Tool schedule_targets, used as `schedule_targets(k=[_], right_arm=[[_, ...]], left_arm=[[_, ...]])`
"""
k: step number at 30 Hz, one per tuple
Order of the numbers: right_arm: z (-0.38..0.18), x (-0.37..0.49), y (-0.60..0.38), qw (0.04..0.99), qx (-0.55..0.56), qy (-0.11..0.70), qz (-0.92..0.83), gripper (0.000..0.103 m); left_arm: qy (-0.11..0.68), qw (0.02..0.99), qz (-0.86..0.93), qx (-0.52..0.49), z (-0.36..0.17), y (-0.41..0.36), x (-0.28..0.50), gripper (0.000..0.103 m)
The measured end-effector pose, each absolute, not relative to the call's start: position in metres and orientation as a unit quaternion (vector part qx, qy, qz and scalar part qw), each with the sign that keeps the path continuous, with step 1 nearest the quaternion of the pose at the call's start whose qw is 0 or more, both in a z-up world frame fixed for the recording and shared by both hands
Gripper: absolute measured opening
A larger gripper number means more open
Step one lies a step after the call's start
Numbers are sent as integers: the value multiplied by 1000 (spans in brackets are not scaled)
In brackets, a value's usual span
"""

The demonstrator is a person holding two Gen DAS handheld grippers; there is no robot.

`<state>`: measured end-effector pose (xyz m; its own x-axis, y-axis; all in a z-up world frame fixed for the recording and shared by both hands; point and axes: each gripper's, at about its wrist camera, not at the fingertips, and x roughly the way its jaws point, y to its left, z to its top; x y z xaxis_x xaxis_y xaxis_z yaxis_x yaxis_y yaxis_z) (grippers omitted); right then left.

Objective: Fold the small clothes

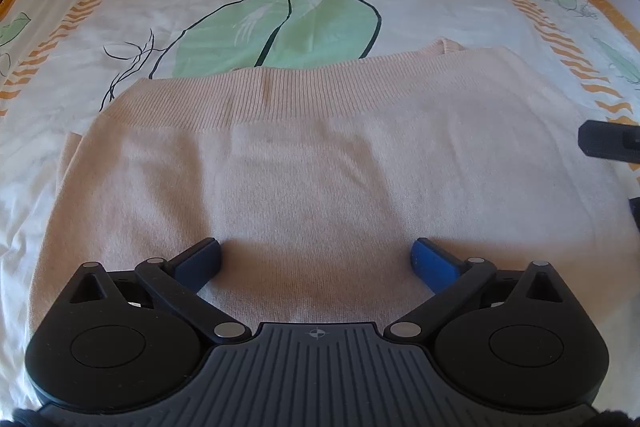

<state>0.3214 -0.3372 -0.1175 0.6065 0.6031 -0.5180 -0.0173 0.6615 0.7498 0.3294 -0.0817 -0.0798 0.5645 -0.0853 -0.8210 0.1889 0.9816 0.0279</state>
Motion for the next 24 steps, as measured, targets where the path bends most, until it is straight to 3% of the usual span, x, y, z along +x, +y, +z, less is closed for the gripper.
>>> schedule_targets(k=[9,11,13,16,24], right_arm=[[-119,318,-341,813,368,394,221,102],[-117,316,-338,820,350,397,216,93],[-116,315,-335,824,335,401,218,65],[-123,313,-333,818,342,407,220,46],[-105,310,-322,832,322,417,173,36]], left_arm=[[452,887,-87,19,-56,-50,320,100],[445,891,-82,18,-50,-35,312,100],[441,894,-75,12,-44,-16,305,100],[436,898,-64,-2,-38,15,302,100],[422,904,-23,-58,-36,81,323,100]])
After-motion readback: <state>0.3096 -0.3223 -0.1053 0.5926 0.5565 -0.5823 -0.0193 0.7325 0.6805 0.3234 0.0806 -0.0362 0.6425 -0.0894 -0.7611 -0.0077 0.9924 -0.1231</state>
